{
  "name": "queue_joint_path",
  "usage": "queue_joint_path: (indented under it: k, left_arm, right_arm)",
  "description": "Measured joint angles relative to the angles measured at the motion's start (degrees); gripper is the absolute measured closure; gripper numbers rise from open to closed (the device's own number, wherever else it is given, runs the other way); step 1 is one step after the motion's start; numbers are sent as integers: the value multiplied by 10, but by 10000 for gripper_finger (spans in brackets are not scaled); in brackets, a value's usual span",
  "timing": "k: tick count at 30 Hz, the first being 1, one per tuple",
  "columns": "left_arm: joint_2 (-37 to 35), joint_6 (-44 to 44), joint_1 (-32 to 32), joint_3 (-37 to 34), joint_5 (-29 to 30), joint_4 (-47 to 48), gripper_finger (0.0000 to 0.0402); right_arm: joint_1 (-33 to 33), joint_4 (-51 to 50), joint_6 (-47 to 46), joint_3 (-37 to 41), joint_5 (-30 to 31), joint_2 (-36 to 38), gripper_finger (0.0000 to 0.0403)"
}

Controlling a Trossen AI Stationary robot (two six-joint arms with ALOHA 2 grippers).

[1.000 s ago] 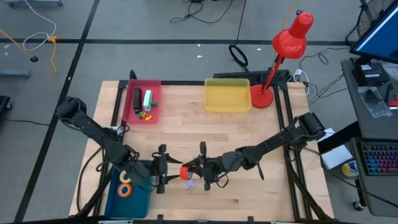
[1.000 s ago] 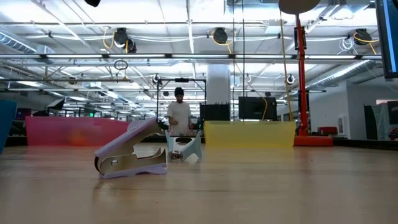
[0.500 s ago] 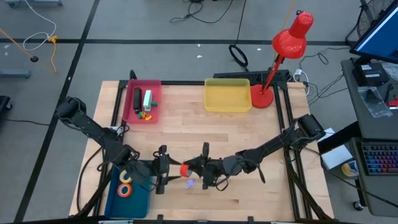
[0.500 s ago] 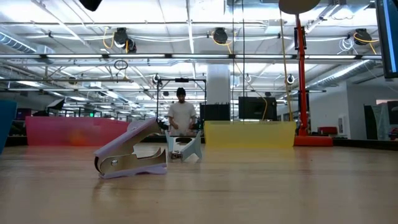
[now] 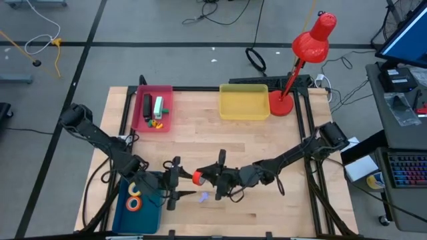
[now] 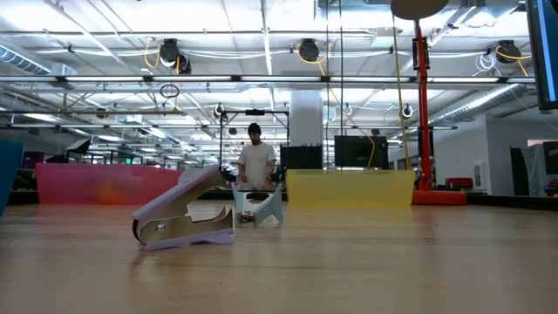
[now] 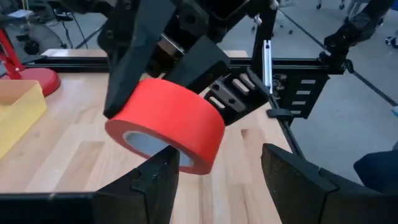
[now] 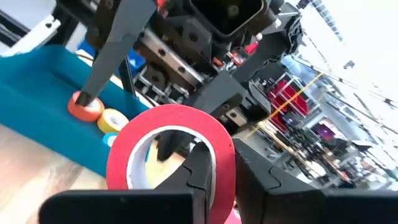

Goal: Pick and place Stapler, Stapler remover, tape
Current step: Put the red tape into the blue bin

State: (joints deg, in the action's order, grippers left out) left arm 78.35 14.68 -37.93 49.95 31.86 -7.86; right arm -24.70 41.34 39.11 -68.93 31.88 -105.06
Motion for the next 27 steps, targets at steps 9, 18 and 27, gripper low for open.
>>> queue_joint_path:
  k: [9, 18, 27]
  left_arm:
    - [1, 9, 30, 0, -35, -13, 179]
    - [1, 0, 50, 0, -108, -5, 363]
    - [0, 236, 48, -1, -116, 218, 363]
  right_arm:
    - [18, 30, -14, 0, -36, 0, 372]
    - [29, 0, -56, 0, -59, 0, 355]
    - [14, -124, -52, -1, -93, 2, 304]
